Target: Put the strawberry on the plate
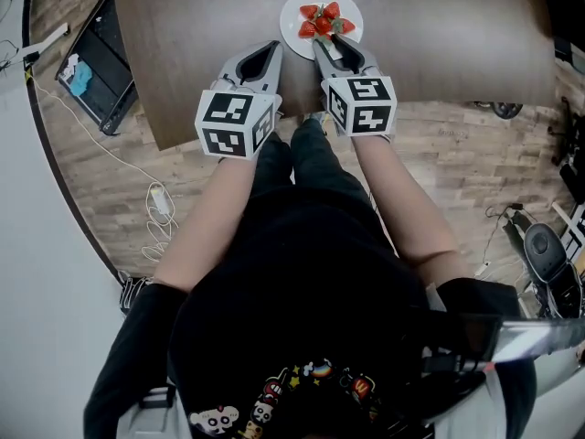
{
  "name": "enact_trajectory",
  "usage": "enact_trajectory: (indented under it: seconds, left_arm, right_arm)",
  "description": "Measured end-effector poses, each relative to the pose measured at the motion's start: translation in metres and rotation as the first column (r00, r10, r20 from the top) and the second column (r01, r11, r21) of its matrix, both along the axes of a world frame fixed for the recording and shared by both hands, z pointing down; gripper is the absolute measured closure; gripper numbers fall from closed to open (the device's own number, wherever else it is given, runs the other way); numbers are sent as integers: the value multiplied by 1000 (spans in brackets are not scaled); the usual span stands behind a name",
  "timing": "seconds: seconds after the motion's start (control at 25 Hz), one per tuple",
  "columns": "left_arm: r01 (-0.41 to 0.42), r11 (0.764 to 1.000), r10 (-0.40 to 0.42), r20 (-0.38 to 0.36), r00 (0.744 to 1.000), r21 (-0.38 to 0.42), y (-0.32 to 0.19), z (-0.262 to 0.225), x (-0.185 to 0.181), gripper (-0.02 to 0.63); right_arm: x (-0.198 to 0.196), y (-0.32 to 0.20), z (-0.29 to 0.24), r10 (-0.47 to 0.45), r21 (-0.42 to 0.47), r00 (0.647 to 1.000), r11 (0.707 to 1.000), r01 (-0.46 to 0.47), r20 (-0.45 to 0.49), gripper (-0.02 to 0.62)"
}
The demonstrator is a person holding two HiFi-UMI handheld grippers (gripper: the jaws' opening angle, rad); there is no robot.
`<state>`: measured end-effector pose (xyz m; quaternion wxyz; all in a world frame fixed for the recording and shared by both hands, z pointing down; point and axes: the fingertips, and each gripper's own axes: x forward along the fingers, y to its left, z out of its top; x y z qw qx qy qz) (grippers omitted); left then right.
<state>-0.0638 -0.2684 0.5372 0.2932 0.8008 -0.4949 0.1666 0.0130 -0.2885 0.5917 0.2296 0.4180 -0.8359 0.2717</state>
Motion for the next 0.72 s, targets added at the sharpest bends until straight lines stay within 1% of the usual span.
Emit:
enact_trajectory:
  seconds: [0.24, 0.44, 0.72]
  left_arm:
    - [-14, 1000, 14, 11, 1000, -11, 0, 7, 4, 618]
    - [-26, 1000, 26, 8, 1000, -2, 0, 5, 8, 618]
    - [-33, 999, 33, 8, 999, 14, 1, 0, 10, 618]
  right_arm:
    - [-1, 0, 0, -6, -8, 1000, 1000, 6, -2, 459]
    - [-3, 2, -1, -9, -6, 1000, 1000, 9, -20, 459]
    - [-1, 6, -9, 14, 9, 1000, 1000, -14, 2, 459]
